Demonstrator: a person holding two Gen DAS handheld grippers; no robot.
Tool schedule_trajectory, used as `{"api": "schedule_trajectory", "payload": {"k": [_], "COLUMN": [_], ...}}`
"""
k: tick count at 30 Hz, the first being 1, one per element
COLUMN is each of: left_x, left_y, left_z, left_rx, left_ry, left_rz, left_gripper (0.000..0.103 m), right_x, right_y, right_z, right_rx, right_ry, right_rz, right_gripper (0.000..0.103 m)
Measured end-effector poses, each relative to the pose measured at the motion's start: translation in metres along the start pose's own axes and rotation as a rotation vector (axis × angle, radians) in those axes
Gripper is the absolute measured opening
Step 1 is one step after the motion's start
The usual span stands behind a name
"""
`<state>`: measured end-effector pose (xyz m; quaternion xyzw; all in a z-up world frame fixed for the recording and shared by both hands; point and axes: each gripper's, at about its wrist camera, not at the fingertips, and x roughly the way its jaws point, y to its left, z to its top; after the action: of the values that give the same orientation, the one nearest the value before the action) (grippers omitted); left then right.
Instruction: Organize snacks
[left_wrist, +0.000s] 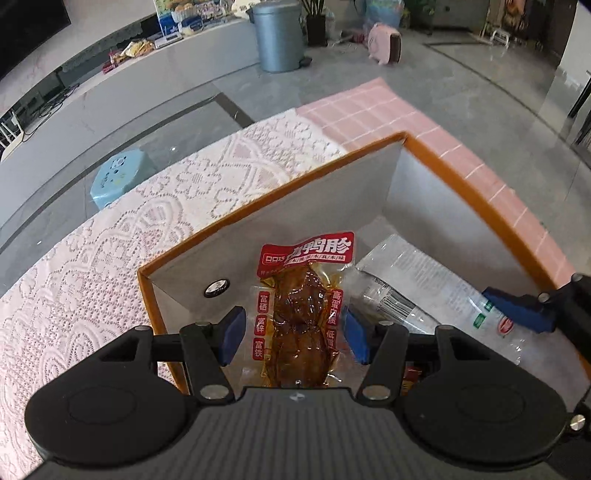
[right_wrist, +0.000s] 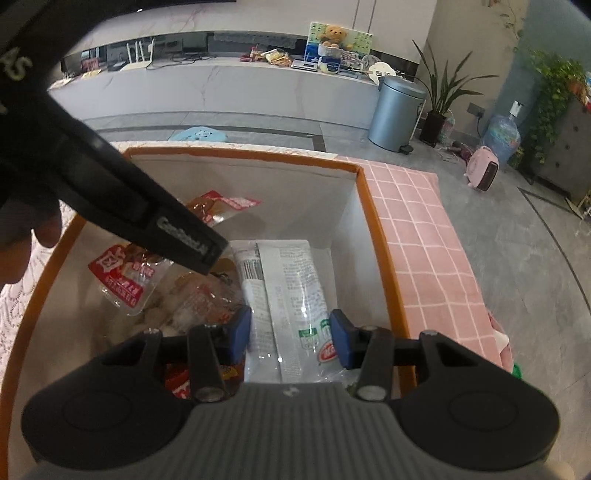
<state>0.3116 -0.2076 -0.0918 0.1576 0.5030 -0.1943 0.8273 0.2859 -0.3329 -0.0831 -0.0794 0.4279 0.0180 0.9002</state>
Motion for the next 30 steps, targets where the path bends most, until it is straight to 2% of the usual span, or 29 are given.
{"api": "schedule_trajectory", "payload": {"k": [6,11,16,19,21,25,30], "left_x": [0.010,0.009,0.005,0.002,-0.001,-0.009,-0.035], "left_y": [-0.001,-0.006,-0.003,-0.003,-0.004,-0.005,-0.005], "left_z": [0.000,-0.002,-0.001,-0.002,-0.003,-0.006,-0.008], "left_rx": [0.005,0.045,0.039,0.047,0.066,0.078,0.069], "left_ry": [0.026,0.014,0.009,0.001,-0.003,-0.008,-0.053], "left_rz": [0.000,0.038,0.039,0.057,0.079,0.092,0.091], "left_gripper": [0.067,0.067,0.069,0.080,0.081,0.081,0.082], "right_x": [0.013,0.016,0.019,0.020,0.019,0.011,-0.003], "right_y": [0.004,0.007,0.010,0.011,0.012,0.015,0.014], "right_z": [0.002,0.001,0.001,0.002,0.004,0.005,0.009], "right_rx": [-0.055,-0.091,-0.112,-0.121,-0.127,-0.145,-0.153], "right_ry": [0.031,0.042,0.052,0.063,0.057,0.041,0.034], "right_rz": [-0.022,-0.044,-0.038,-0.035,-0.043,-0.060,-0.080], "right_gripper": [0.046,0.048,0.046,0.051,0.063,0.072,0.083]}}
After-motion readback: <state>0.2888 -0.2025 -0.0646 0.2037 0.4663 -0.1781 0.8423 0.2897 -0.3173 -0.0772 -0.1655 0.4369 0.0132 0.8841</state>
